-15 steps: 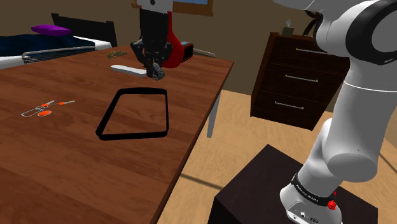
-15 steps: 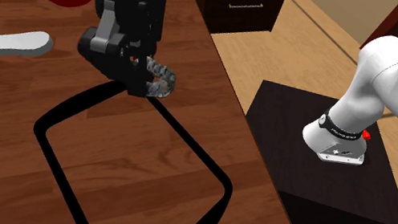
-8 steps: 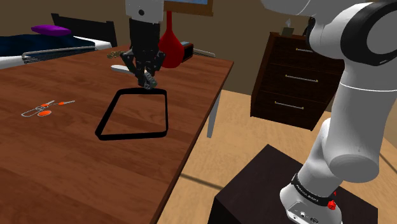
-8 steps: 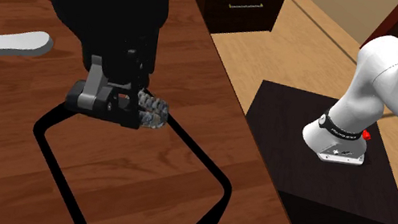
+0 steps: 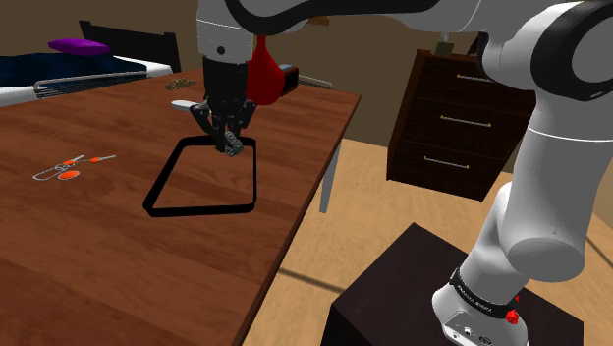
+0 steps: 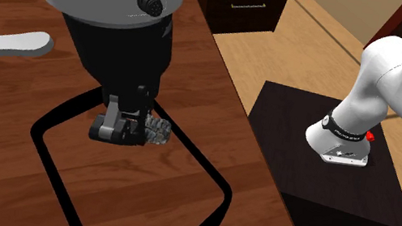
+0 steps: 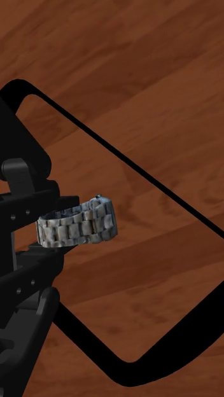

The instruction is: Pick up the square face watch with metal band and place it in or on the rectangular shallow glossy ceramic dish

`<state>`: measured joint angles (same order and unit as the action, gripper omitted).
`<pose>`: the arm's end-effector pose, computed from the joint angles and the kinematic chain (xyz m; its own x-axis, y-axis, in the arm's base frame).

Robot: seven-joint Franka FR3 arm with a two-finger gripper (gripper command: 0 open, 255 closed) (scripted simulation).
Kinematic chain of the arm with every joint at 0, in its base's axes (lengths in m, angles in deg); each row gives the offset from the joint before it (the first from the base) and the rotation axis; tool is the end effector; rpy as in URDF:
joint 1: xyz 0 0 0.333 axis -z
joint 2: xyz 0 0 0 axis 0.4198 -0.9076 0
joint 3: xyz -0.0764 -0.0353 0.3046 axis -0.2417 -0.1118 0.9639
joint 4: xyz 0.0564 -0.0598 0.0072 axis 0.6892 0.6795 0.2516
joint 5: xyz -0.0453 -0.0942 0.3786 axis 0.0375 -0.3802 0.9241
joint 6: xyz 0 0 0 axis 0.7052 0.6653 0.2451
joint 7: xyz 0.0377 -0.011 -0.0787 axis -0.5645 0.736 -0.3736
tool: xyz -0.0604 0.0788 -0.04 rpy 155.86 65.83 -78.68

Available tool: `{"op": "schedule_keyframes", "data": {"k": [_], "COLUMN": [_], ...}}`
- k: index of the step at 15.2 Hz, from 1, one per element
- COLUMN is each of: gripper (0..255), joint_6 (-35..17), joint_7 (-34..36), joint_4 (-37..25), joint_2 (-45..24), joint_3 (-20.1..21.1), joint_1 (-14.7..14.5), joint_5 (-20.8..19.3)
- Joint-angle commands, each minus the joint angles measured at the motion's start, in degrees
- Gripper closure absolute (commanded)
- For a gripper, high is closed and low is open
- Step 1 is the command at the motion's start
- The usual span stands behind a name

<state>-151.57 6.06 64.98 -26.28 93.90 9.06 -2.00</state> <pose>0.5021 0.3703 0.5613 0.9911 0.1202 0.0568 0.1234 -0.9908 -0.0550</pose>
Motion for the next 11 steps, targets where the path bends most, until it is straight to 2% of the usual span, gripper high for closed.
{"op": "schedule_keyframes", "data": {"k": [1,7,8,11], "gripper": [255,255,0,0], "joint_6": [-0.6,-0.6,-0.6,-0.6], "joint_7": [0.0,0.0,0.0,0.0], "joint_4": [0.6,0.6,0.6,0.6], "joint_2": [0.1,0.1,0.1,0.1], "joint_3": [0.0,0.0,0.0,0.0], "joint_1": [0.0,0.0,0.0,0.0], "joint_5": [0.0,0.0,0.0,0.0]}}
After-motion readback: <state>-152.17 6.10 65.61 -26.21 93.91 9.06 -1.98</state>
